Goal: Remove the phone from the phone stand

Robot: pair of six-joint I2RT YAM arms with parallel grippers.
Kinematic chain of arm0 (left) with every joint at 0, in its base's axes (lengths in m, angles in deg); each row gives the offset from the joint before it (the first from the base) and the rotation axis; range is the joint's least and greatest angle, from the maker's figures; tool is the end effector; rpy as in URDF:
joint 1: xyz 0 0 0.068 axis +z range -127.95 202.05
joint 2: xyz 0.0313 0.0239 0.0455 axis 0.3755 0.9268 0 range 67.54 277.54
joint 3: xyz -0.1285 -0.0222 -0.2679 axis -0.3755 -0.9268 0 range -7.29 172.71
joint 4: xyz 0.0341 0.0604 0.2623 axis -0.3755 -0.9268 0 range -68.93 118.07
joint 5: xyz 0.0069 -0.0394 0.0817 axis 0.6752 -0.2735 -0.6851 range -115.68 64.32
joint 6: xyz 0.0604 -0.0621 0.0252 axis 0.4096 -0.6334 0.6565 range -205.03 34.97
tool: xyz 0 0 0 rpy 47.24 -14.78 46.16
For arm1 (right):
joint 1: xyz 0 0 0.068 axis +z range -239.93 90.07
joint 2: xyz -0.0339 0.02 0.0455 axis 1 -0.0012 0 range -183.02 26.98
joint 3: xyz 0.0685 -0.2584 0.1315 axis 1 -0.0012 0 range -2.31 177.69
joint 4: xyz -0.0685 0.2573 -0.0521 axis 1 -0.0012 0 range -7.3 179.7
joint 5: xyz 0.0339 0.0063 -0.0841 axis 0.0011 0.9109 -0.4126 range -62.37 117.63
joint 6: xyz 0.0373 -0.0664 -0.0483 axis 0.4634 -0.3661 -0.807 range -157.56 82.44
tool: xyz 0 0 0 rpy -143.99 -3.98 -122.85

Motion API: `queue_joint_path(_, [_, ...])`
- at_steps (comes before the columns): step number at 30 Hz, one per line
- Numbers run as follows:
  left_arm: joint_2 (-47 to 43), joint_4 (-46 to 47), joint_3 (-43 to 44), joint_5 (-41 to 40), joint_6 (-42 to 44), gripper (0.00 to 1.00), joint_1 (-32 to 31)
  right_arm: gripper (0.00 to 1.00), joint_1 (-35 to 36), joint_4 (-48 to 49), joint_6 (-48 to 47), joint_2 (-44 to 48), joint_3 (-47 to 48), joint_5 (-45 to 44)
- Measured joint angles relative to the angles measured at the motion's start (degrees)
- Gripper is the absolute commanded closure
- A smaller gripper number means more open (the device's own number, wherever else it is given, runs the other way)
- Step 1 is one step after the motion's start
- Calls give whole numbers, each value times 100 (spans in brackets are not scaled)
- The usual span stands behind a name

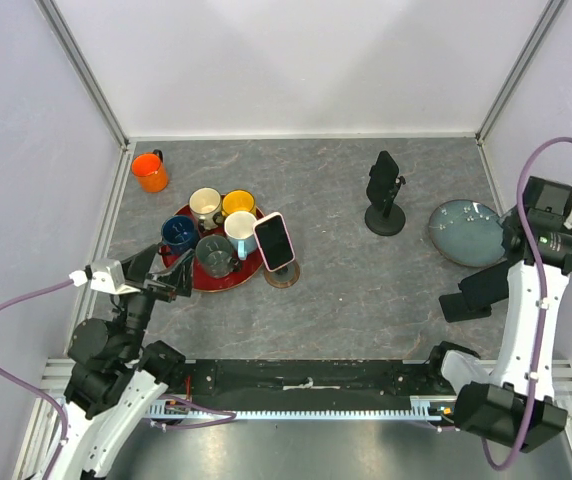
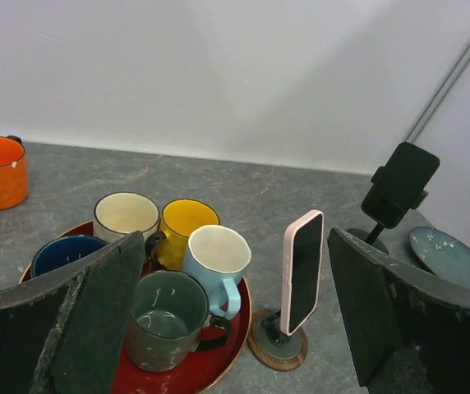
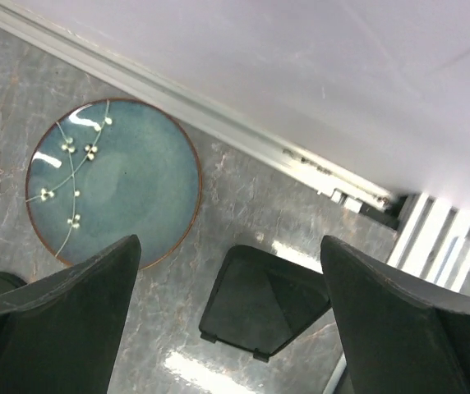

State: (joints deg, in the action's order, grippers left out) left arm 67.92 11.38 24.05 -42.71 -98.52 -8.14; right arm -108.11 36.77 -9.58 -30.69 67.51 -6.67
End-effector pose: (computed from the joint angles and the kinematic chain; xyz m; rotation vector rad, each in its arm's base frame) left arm 0.0679 -0.0122 0.3356 -0.0599 1.3453 -0.4490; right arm 0.1839 -0.1082 0.3790 1.1372 1.8829 -0.5846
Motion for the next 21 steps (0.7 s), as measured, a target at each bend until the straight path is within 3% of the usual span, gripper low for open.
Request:
queue_joint_path(6, [0,-4,0,-55,9,0,-205,2,-970,203,505,144,-728,791])
queue_joint_path(21, [0,-92,0,-46,7,0,-295,2,-1023,380,444,839,-1569,798])
